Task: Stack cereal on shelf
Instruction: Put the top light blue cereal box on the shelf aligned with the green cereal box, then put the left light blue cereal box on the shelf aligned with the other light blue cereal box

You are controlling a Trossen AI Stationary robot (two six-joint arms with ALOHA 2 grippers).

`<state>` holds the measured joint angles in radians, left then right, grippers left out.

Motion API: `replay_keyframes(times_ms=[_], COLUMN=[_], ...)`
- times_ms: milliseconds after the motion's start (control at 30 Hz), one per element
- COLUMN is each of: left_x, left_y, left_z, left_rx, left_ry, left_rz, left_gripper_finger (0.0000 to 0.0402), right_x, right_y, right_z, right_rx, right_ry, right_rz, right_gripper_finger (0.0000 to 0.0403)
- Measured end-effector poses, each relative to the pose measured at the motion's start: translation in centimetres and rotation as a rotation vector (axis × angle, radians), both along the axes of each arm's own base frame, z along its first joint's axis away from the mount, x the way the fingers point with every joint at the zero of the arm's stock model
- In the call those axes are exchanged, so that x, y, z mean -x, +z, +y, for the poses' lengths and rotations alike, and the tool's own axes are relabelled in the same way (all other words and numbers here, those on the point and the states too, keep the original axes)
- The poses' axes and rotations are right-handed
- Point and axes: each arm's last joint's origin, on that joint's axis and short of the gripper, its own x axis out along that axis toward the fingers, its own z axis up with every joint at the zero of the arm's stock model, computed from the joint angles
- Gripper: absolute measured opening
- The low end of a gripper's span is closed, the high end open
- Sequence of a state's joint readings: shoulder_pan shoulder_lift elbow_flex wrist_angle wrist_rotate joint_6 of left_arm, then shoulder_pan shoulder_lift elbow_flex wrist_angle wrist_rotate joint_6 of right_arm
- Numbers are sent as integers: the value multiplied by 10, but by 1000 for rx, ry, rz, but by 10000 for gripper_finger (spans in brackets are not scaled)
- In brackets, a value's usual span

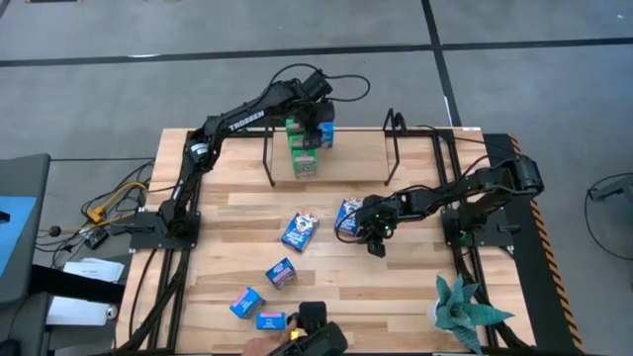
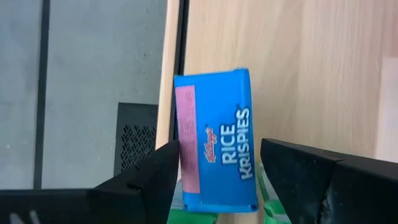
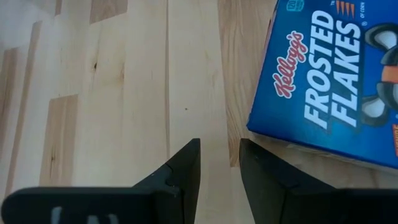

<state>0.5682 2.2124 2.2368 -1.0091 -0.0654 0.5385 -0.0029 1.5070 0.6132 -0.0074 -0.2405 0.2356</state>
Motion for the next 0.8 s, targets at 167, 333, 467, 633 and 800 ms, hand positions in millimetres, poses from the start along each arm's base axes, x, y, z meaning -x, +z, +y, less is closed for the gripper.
replay_keyframes(times_ms=[167,333,467,633,800], left_x=[-3,-4,-5,-7,-8], left_y=[3,3,4,7,26], left_z=[2,2,1,1,-4], left_rx=[-32,-41,-41,-62,-127], left_ry=[6,18,17,-2,-34], left_rz=[-35,-44,-48,-61,-70], left_gripper_finger=[218,219,219,222,254], right_x=[0,0,1,1,1], right_y=[0,0,0,0,-1], right_z=[0,0,0,0,2], right_rx=[0,0,0,-9,-20], right_ry=[0,0,0,8,19], right_rz=[0,5,7,7,16], right_gripper_finger=[136,136,136,136,136])
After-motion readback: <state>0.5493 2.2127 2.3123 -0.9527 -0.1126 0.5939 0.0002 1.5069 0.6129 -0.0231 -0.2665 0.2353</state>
